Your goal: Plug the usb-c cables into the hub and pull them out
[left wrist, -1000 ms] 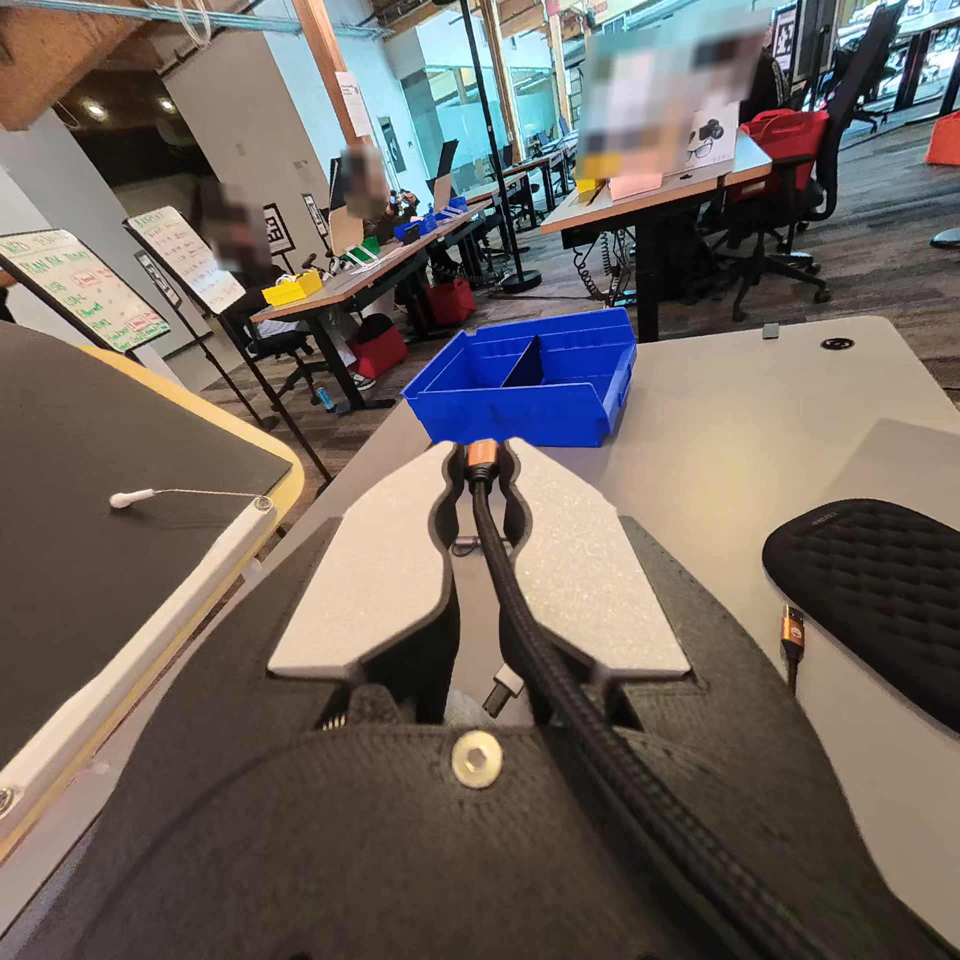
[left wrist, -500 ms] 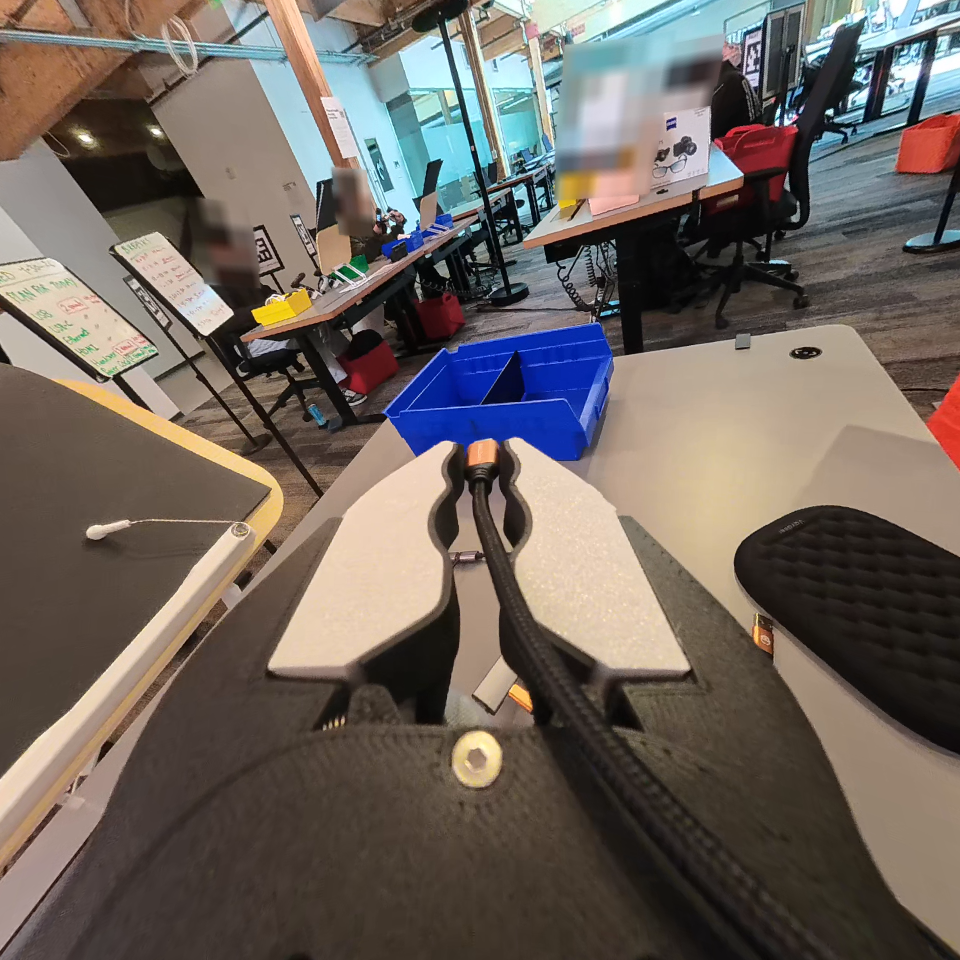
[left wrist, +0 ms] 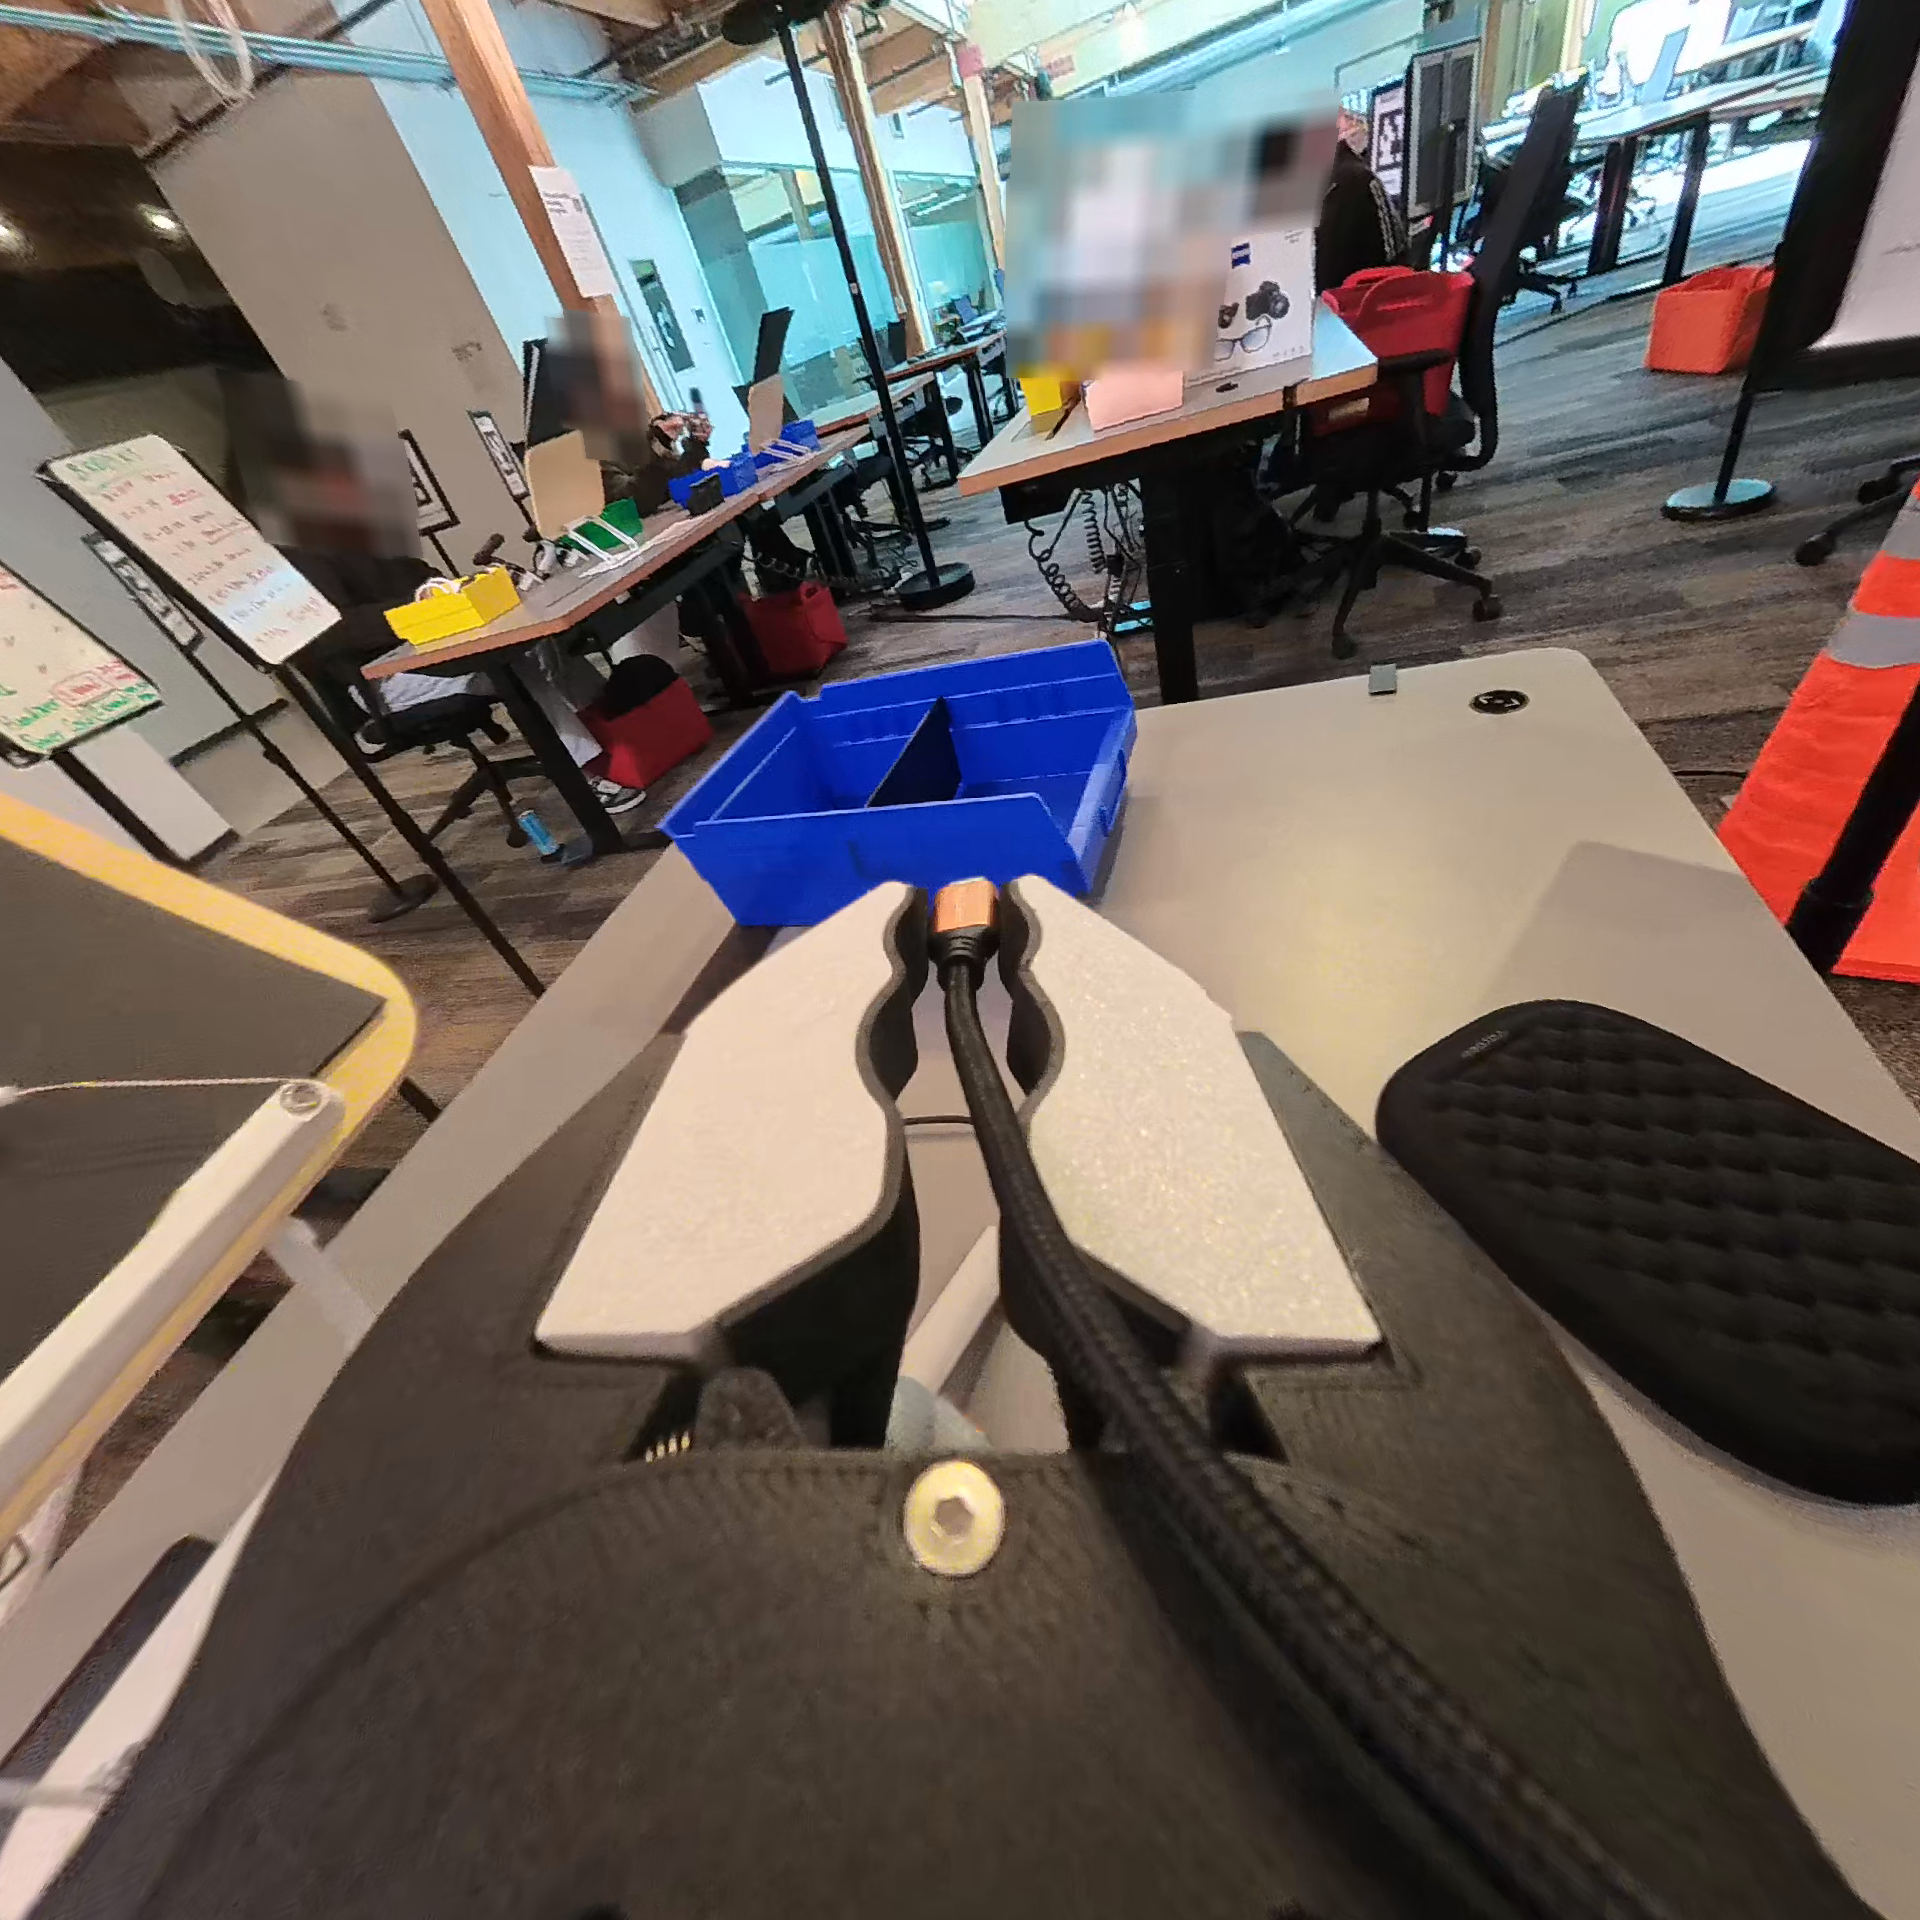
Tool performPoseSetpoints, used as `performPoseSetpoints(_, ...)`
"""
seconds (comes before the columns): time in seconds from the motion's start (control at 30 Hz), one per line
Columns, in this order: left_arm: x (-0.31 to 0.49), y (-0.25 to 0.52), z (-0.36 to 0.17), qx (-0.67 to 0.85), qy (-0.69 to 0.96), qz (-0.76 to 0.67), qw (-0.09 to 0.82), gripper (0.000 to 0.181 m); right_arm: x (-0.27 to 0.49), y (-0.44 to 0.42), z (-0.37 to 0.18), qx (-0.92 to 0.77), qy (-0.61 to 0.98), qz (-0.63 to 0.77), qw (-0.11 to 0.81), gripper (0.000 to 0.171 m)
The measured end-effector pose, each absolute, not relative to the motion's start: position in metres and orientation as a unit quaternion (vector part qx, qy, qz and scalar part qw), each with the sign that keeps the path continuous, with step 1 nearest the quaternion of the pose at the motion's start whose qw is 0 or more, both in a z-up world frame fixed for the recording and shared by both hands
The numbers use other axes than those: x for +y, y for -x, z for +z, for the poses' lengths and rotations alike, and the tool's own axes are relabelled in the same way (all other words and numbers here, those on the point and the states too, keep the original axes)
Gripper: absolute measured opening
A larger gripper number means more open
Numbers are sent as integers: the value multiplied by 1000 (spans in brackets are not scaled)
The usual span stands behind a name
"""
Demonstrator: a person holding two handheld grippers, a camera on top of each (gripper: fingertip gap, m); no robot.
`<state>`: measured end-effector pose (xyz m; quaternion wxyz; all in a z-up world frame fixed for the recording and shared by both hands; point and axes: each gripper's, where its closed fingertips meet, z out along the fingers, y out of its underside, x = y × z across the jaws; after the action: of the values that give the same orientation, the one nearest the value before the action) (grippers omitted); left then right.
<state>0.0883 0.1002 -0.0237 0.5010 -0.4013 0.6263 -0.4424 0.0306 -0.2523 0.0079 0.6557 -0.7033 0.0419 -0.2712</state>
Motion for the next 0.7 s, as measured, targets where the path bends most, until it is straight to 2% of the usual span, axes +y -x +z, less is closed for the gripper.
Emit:
performPoseSetpoints(0.2,78,-101,-42,644,394,-453,475,13,-232,-30,-4,27,716,-242,654,28)
performPoseSetpoints(0.7,55,-105,-44,651,373,-474,460,13,-189,-26,-17,-18,730,-201,652,33)
